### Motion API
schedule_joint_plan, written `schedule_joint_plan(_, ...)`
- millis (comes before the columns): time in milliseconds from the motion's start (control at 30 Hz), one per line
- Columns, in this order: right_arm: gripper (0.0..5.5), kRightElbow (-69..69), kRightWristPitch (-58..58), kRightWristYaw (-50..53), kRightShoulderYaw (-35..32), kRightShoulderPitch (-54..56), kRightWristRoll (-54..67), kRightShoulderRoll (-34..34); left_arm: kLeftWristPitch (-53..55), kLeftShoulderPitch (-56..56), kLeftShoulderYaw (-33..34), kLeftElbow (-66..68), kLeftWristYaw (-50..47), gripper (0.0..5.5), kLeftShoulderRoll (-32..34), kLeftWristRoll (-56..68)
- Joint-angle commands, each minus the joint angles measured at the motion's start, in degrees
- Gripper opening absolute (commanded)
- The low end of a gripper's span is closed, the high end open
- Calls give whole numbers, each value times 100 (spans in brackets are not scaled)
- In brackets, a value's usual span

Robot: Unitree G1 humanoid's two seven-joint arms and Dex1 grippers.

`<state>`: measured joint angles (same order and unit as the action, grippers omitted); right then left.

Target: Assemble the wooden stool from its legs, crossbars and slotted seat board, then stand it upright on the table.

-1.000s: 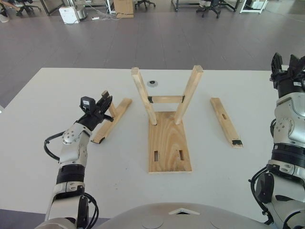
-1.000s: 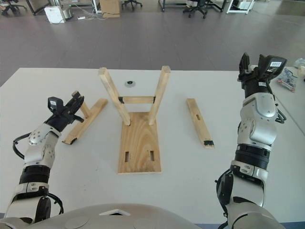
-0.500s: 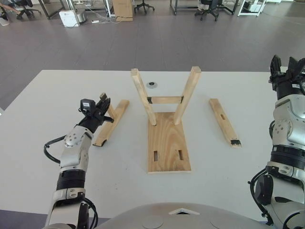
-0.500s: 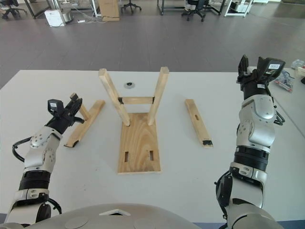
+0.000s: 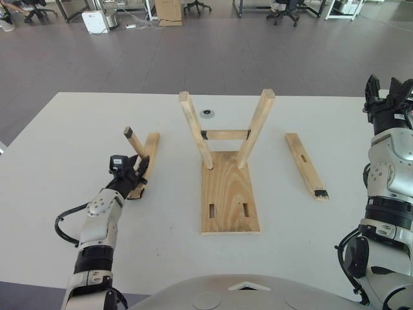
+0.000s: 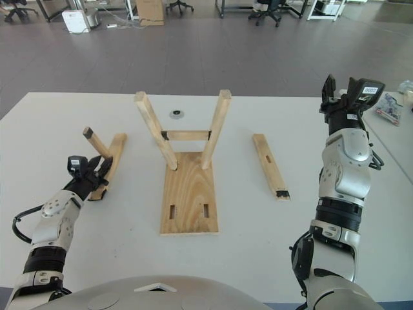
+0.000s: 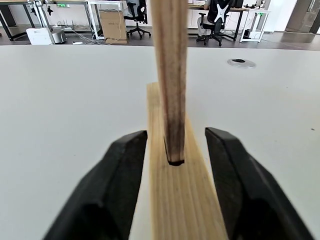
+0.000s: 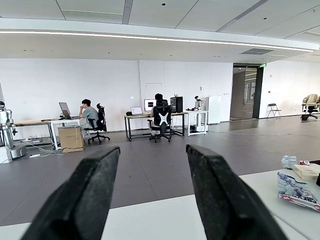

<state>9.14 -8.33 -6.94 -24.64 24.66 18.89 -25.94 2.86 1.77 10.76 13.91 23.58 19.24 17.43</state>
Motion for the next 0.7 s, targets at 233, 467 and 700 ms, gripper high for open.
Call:
schedule_joint_plan(233, 250, -620, -183, 230, -138, -502, 74, 205, 2552, -342, -149, -1836, -374, 362, 470, -10)
schedule_joint_plan(467, 250, -985, -289, 380, -206, -797, 116, 349, 3764, -543, -240, -2132, 29, 364, 976, 43)
schedule_joint_plan(700, 250, -1004, -296, 388, -249, -850, 135, 363, 3921, -890, 36, -2061, 378, 250, 1238, 175)
